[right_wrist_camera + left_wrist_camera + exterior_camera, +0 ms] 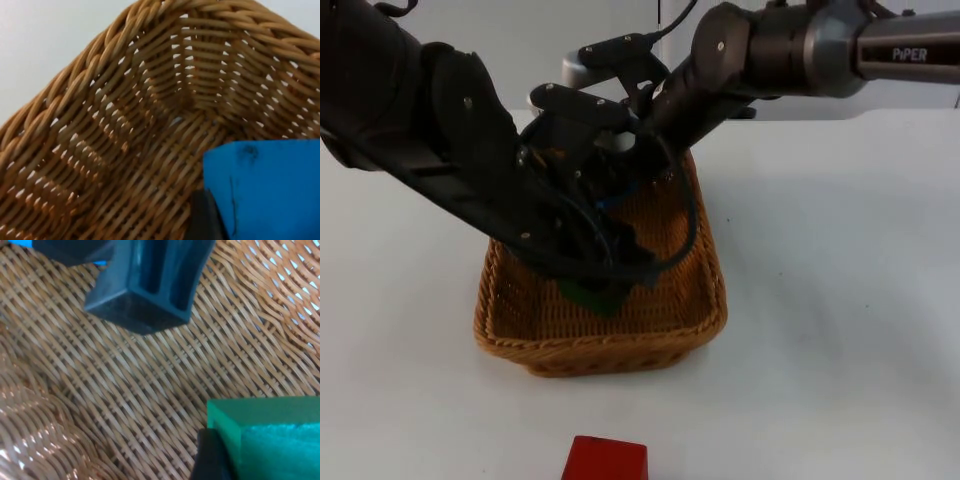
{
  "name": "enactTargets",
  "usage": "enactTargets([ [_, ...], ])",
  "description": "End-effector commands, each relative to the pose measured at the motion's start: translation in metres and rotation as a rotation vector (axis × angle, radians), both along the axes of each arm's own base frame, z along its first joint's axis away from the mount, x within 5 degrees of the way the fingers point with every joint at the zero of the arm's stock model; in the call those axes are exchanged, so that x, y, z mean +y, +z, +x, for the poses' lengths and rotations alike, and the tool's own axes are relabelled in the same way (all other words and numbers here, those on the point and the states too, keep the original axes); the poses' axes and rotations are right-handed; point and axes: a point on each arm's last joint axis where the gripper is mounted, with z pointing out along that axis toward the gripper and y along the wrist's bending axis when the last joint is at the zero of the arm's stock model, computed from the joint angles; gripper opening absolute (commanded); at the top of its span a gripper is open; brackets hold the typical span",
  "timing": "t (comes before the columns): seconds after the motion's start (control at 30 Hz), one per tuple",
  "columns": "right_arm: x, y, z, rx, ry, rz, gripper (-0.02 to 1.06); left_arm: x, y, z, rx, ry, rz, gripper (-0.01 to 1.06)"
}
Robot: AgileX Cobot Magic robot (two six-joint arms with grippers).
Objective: Pick up one cube with each hand and place exactly two cubes into the same basket, leaving the remaining cube outside.
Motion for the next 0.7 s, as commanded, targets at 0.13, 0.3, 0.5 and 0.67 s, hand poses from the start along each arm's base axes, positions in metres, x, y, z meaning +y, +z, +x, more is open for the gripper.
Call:
enactTargets([
  [0.13, 0.003, 0.009, -0.001, -0.014, 0.003, 0.014, 0.71, -0.002, 0.001, 0.002, -0.022, -0.008, -0.001, 0.73],
  [0.3, 0.003, 0.025, -0.002, -0.035, 0.004, 0.029, 0.72, -0.002, 0.002, 0.002, -0.023, -0.008, -0.002, 0.75],
  [0.5, 0.001, 0.071, -0.005, -0.101, 0.011, 0.062, 0.72, -0.002, 0.018, 0.0, -0.052, -0.011, -0.022, 0.75],
  [0.67, -0.005, 0.111, -0.012, -0.15, 0.035, 0.045, 0.72, 0.0, 0.049, -0.006, -0.098, -0.03, -0.051, 0.75],
])
